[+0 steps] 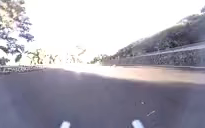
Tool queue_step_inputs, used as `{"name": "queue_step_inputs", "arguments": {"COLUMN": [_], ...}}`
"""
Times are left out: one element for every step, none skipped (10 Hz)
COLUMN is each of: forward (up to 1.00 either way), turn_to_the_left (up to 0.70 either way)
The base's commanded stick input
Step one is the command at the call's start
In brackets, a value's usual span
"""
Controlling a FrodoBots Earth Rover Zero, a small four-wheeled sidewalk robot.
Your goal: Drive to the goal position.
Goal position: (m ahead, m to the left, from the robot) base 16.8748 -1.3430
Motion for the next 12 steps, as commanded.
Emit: {"name": "queue_step_inputs", "arguments": {"forward": [0.5,0.5,0.5,0.5,0.5,0.5,0.5,0.5,0.5,0.5,0.5,0.5], "turn_to_the_left": [0.0,0.0,0.0,0.0,0.0,0.0,0.0,0.0,0.0,0.0,0.0,0.0]}}
